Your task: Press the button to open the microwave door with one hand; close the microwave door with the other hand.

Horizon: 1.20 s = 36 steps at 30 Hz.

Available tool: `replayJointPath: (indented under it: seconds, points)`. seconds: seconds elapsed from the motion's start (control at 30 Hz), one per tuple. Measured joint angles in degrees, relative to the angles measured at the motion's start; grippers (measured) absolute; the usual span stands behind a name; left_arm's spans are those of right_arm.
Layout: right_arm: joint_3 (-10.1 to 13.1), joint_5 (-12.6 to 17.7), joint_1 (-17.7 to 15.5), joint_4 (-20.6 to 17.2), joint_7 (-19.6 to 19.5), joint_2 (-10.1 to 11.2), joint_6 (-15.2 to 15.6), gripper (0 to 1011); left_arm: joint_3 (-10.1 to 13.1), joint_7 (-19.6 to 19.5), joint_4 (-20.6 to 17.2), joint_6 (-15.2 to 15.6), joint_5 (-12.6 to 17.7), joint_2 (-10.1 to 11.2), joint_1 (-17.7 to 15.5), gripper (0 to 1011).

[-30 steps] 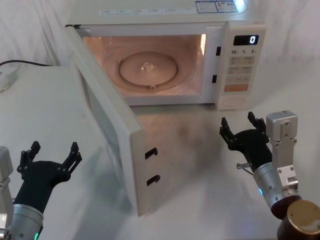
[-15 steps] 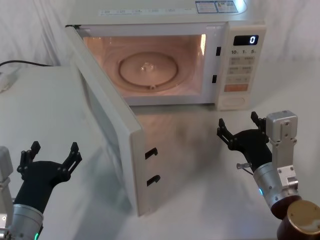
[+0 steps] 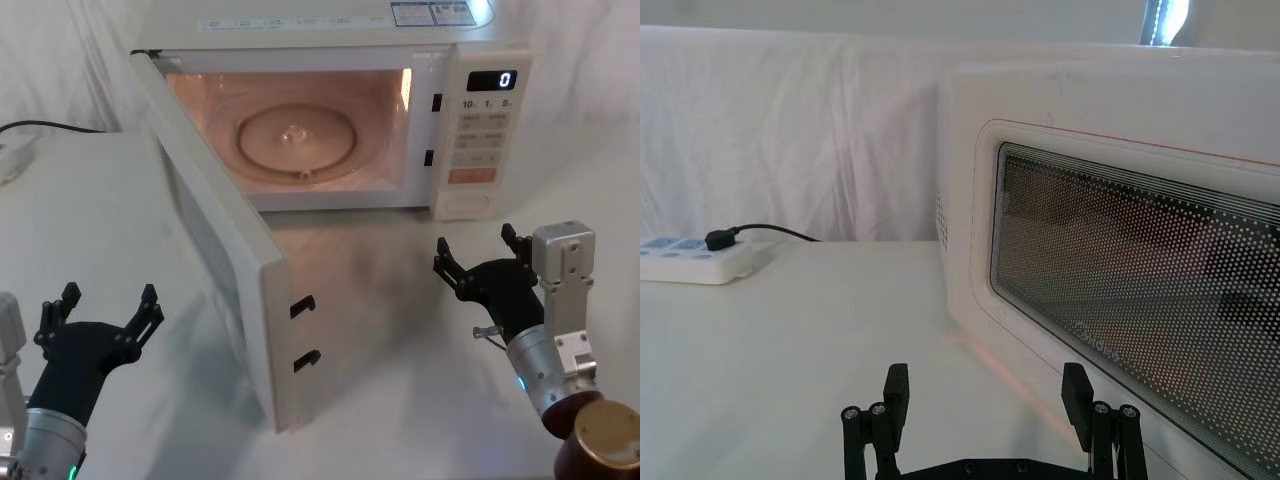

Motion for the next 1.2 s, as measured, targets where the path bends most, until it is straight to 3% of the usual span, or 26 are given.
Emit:
replayJointPath:
  seconds: [0.7, 1.2]
  points:
    - [3.54, 0.85, -1.63, -1.87, -1.96, -2.05, -0.30, 1002, 0.00, 0.00, 0.00, 0.00, 0.00, 0.00, 0.00, 1001]
    - [4.86, 0.43, -2.16, -2.20, -2.81, -3.26, -0.69, 1002, 0.00, 0.00, 0.00, 0.00, 0.00, 0.00, 0.00, 1001]
